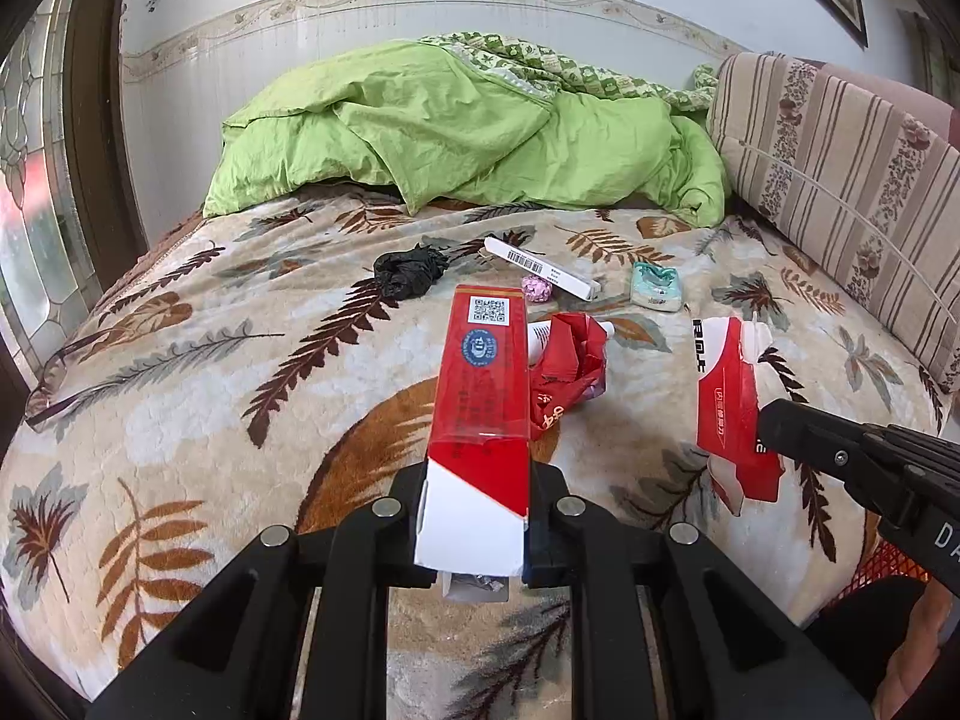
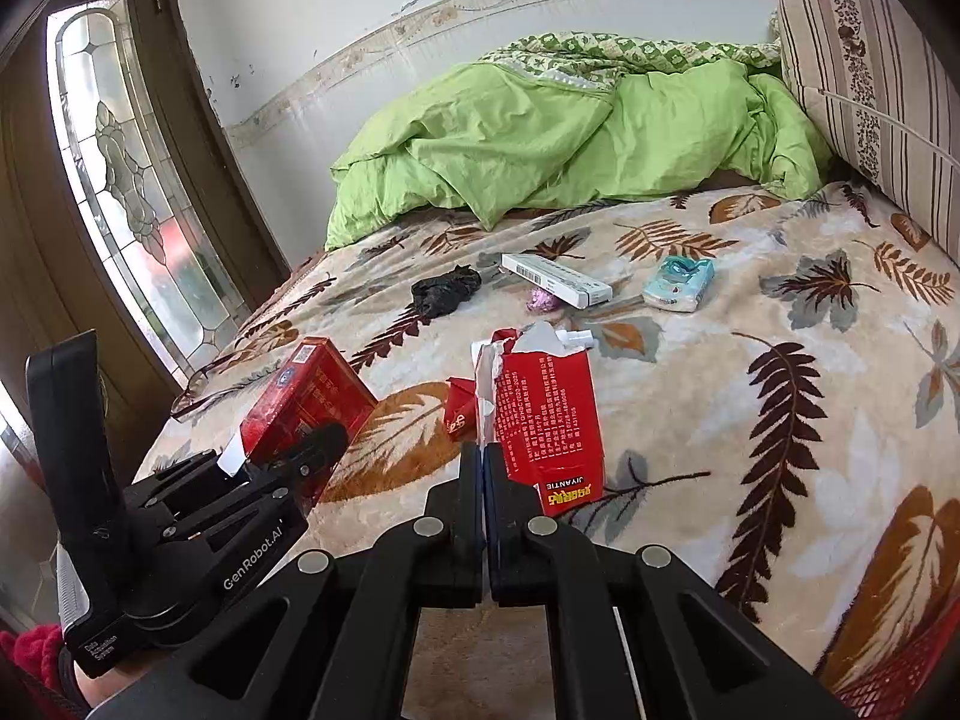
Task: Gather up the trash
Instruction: 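Lift the red toothpaste box and red packet off the bed, then carry both items to the red basket and open both tools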
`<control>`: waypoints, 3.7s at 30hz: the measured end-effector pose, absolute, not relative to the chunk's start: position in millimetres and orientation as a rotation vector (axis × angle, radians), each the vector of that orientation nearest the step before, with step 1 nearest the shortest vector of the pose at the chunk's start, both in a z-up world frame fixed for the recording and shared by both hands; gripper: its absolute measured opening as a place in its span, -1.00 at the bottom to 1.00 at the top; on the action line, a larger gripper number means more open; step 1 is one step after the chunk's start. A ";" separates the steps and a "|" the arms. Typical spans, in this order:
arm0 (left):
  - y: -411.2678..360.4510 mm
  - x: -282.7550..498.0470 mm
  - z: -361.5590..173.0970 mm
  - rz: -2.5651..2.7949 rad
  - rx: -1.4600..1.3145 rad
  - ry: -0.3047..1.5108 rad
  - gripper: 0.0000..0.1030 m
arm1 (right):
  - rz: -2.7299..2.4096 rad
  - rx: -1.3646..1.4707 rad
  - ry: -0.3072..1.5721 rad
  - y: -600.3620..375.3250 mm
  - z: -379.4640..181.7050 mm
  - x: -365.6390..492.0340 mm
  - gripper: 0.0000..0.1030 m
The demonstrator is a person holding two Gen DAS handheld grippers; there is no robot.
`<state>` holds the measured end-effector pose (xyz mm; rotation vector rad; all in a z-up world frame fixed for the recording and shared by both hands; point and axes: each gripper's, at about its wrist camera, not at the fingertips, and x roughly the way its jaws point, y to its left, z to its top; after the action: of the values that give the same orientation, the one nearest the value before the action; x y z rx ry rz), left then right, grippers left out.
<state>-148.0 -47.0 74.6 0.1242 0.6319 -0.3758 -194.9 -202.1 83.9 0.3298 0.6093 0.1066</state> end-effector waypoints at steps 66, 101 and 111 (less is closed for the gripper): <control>-93.1 -186.6 109.7 -0.671 0.115 0.627 -0.68 | 0.086 0.583 0.550 -263.4 112.8 -251.0 -0.98; -267.9 -277.1 109.1 -1.186 0.181 0.878 0.07 | -0.458 0.783 0.560 -426.2 93.2 -446.8 -0.48; -183.0 -210.5 111.7 -0.957 0.136 0.821 0.16 | -0.238 0.664 0.607 -367.6 108.6 -358.5 -0.19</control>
<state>-210.5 -183.0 111.7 0.1364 0.8208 -0.9568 -358.5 -367.6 108.6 0.6639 0.6068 -0.2385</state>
